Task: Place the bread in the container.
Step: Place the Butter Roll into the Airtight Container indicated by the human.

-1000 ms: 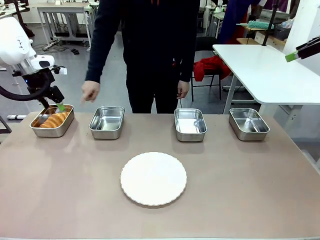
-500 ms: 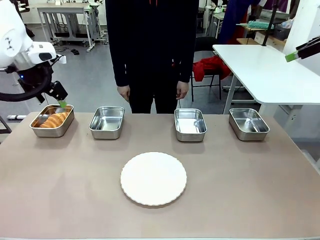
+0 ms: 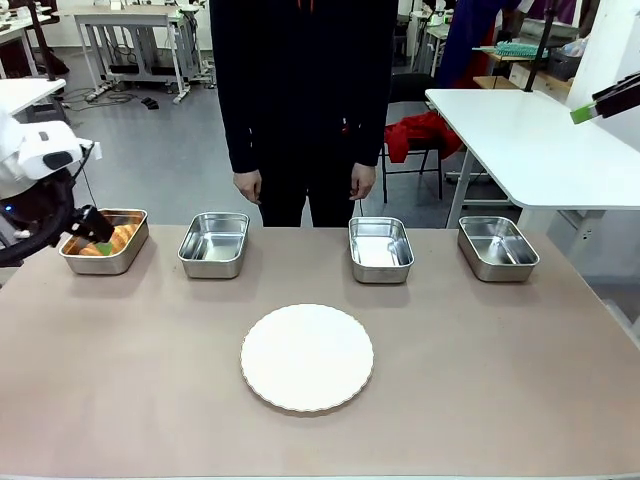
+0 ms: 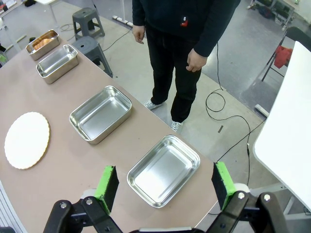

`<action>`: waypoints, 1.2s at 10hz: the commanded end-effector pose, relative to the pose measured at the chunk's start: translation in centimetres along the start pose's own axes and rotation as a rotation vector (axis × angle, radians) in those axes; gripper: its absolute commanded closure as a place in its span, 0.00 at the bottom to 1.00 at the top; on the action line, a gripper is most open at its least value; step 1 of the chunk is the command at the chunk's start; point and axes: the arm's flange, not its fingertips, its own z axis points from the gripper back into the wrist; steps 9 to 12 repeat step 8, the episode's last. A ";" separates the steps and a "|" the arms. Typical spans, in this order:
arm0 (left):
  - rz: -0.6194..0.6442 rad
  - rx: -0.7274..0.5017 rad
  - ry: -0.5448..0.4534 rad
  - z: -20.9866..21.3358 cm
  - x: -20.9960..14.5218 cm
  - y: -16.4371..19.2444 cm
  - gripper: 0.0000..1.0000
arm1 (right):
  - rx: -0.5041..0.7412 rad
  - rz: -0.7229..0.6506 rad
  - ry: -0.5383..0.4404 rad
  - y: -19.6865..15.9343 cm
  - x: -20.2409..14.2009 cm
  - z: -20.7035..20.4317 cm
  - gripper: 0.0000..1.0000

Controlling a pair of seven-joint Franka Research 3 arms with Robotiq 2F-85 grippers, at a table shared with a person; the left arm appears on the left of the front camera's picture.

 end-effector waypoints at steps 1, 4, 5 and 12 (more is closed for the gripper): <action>0.021 -0.031 0.002 0.1 -1.2 0.5 0.00 | 0.001 -0.001 -0.005 0.1 0.1 -0.1 0.00; 0.018 -0.011 0.014 0.3 -0.5 0.8 0.00 | 0.001 -0.001 -0.005 0.1 0.1 -0.1 0.00; 0.018 -0.011 0.014 0.3 -0.5 0.8 0.00 | 0.001 -0.001 -0.005 0.1 0.1 -0.1 0.00; 0.018 -0.011 0.014 0.3 -0.5 0.8 0.00 | 0.001 -0.001 -0.005 0.1 0.1 -0.1 0.00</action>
